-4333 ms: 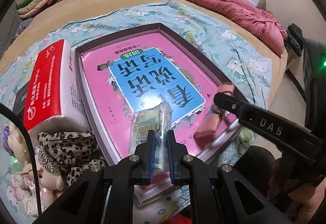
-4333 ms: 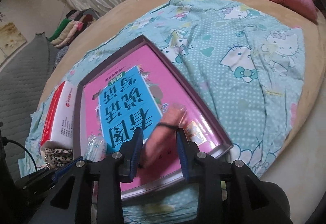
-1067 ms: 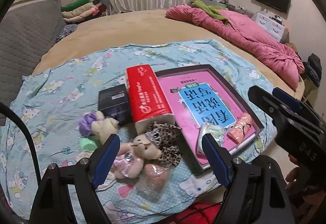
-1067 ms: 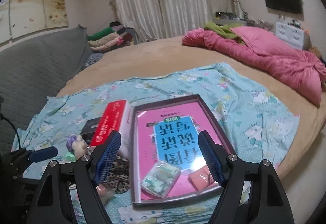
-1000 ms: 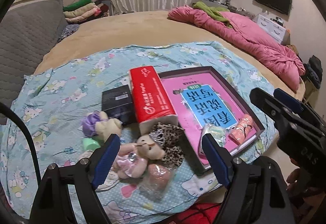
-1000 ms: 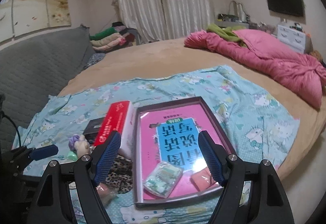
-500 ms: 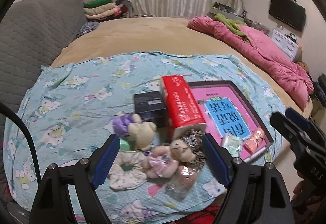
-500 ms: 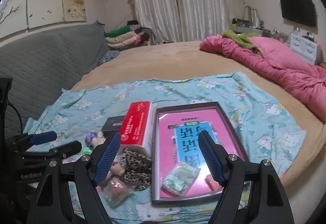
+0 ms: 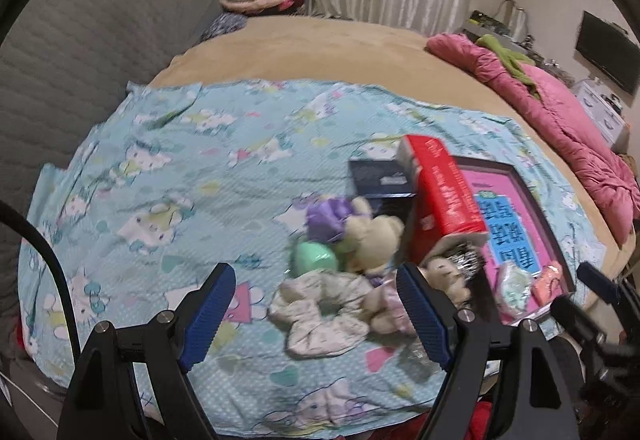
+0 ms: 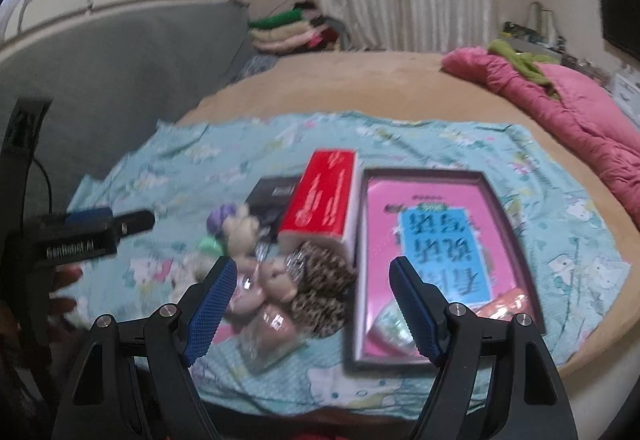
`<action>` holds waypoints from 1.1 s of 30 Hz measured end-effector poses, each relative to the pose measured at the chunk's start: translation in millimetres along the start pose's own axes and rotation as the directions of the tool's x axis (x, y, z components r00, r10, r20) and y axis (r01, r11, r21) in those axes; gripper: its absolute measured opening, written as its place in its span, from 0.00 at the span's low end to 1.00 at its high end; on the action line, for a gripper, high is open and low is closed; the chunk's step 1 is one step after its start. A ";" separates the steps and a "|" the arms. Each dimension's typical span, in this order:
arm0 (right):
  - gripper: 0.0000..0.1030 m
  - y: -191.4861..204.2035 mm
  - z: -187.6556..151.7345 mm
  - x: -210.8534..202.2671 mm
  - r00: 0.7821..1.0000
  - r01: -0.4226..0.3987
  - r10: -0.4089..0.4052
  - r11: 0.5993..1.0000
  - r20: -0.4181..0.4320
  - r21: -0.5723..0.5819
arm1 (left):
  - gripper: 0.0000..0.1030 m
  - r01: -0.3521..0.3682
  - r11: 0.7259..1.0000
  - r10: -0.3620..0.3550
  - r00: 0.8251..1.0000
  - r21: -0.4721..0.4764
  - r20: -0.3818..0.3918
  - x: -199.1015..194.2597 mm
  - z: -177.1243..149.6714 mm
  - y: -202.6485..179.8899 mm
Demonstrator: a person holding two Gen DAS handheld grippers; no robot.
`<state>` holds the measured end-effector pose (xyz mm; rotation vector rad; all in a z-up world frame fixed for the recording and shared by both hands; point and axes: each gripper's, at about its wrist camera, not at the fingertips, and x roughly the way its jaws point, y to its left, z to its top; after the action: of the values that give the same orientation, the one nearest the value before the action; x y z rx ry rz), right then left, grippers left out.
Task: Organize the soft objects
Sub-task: 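Grasp the white floral scrunchie with the left tool while the right tool grasps the clear bag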
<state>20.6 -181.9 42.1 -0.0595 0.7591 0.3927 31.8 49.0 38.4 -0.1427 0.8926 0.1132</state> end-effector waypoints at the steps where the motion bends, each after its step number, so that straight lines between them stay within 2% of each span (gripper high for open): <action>1: 0.77 4.1 -3.6 4.8 1.000 0.001 -0.001 1.000 -0.016 -0.016 | 0.80 -0.005 1.000 0.005 1.000 -0.007 -0.009 3.8 -2.8 4.3; 8: 0.77 29.2 -29.4 39.1 0.992 -0.016 0.001 0.992 -0.123 -0.125 | 0.80 -0.019 0.999 0.016 0.998 -0.040 -0.063 31.5 -21.5 25.0; 11: 0.77 32.9 -33.8 46.7 0.990 -0.014 -0.006 0.989 -0.137 -0.147 | 0.80 -0.004 0.998 -0.002 0.996 -0.061 -0.089 42.6 -27.5 29.6; 22: 0.78 38.5 -49.5 76.3 0.981 -0.009 -0.032 0.978 -0.194 -0.207 | 0.80 -0.027 0.997 0.014 0.986 -0.079 -0.164 79.9 -46.1 37.1; 33: 0.78 54.1 -61.7 111.6 0.970 -0.004 -0.073 0.949 -0.234 -0.316 | 0.80 0.004 0.996 -0.020 0.985 -0.091 -0.172 98.2 -50.1 39.8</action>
<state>33.4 -107.5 -74.0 -0.4281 0.9302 0.4759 48.3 83.4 -72.4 -0.2448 1.0600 0.1311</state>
